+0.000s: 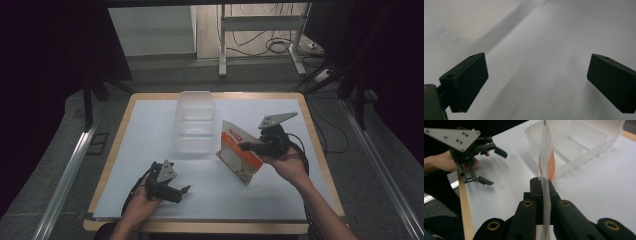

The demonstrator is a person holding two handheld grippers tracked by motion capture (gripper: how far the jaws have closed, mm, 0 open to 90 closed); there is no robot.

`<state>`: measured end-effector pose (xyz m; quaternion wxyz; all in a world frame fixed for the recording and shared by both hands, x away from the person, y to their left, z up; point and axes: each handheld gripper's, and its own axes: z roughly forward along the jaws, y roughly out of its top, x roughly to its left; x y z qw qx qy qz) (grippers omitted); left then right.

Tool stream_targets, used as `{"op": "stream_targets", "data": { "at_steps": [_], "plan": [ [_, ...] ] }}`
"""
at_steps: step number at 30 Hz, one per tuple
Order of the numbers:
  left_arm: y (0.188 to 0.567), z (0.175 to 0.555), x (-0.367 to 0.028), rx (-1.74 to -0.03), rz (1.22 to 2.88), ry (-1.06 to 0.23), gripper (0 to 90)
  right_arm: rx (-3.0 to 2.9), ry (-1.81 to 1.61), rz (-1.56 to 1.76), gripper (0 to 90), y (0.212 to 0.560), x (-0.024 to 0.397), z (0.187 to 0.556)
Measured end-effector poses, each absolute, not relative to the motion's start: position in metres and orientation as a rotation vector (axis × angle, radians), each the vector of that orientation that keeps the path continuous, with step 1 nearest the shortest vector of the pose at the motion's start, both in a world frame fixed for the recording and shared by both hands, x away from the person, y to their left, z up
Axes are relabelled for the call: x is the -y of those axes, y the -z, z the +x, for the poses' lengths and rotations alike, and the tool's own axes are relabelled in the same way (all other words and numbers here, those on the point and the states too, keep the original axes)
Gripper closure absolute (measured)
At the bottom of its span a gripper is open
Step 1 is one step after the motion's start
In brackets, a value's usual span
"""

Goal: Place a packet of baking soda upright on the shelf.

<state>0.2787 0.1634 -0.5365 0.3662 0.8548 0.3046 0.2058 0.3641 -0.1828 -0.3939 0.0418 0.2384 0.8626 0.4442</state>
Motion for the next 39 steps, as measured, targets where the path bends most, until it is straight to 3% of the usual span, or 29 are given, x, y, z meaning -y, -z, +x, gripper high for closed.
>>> {"op": "stream_targets", "data": {
  "at_steps": [18, 39],
  "plan": [
    [0.535, 0.28, -0.169, -0.796, 2.159, -0.489, 2.7, -2.583, -1.367, 0.721, 88.7, 0.357, 0.167, 0.402],
    [0.535, 0.282, -0.17, -0.823, 2.156, -0.435, 2.9, -2.595, -1.376, 0.7, 88.6, 0.343, 0.121, 0.442]
  ]
}}
